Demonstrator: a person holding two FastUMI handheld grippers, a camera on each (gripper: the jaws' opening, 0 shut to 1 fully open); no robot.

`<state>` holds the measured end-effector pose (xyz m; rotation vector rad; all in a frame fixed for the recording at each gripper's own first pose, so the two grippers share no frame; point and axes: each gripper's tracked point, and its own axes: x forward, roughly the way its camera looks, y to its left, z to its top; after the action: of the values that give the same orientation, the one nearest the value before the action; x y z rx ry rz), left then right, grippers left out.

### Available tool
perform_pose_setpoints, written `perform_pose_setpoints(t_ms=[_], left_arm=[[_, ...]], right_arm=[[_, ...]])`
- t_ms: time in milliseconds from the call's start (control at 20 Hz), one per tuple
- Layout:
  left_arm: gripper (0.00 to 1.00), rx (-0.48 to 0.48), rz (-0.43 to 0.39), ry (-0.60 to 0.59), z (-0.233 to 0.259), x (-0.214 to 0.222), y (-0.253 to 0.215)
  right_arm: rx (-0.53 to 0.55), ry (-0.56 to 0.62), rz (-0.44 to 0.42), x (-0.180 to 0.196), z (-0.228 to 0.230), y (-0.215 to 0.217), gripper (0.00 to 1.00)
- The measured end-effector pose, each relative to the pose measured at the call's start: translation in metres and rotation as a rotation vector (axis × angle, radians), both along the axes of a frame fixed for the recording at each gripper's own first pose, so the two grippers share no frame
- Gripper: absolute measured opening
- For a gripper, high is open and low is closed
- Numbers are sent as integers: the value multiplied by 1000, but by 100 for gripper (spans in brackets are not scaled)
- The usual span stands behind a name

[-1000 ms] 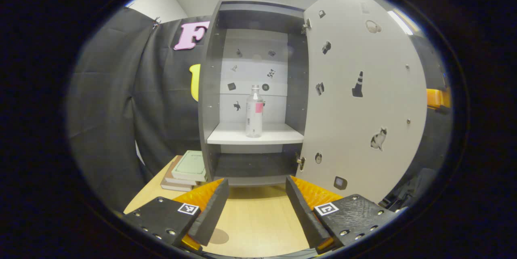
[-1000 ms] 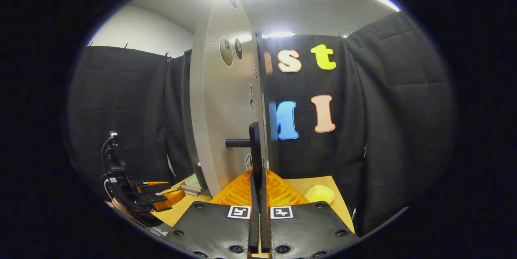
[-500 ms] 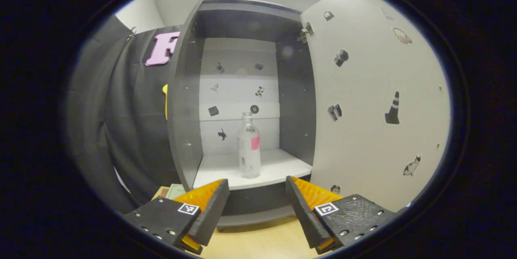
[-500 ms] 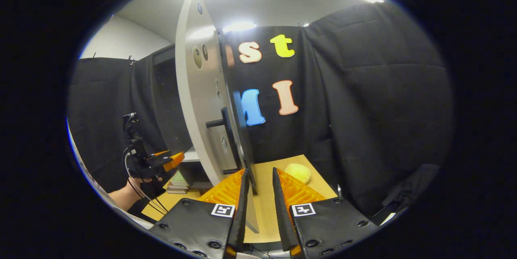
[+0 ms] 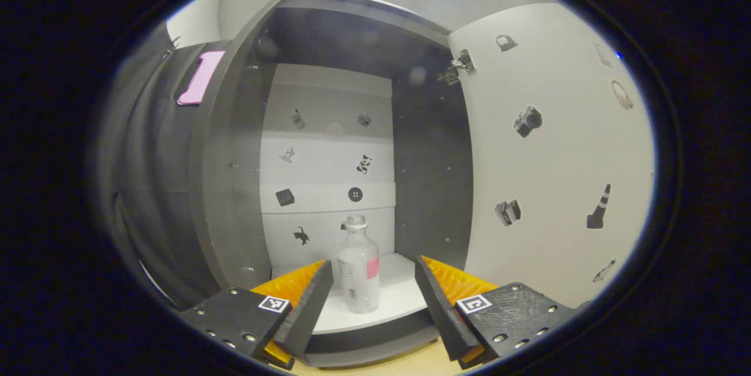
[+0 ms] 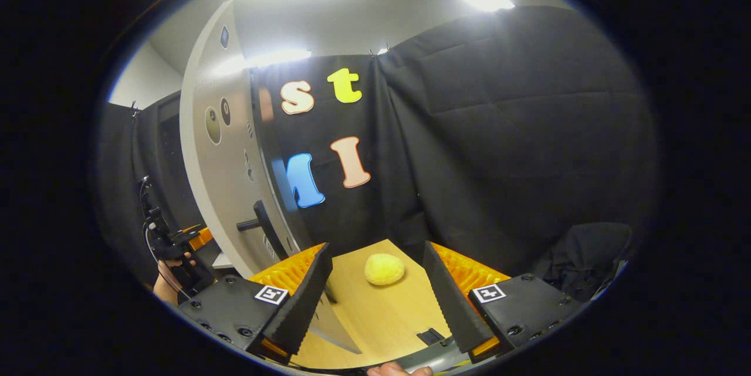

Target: Open the cabinet door with the right hand, grasp the bottle in the cabinet with the left hand and place it on the coaster, then close the cabinet door with the right hand.

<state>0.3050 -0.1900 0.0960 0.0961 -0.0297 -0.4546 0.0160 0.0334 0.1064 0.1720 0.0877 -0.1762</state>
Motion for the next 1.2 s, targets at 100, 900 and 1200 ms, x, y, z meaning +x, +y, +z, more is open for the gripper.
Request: perform_pose_setpoints(t_ms=[100,900,1200], left_arm=[[87,-2,-4,5,4,14,-3],[85,34,83,112,-45,118,-29],[85,6,118,154,-62,129,-26]], right_arm=[[-11,-11,-34,4,2,-6,98],[-32,60,48,116,-24,-41,98],[25,85,67,137,-39,-53,98]])
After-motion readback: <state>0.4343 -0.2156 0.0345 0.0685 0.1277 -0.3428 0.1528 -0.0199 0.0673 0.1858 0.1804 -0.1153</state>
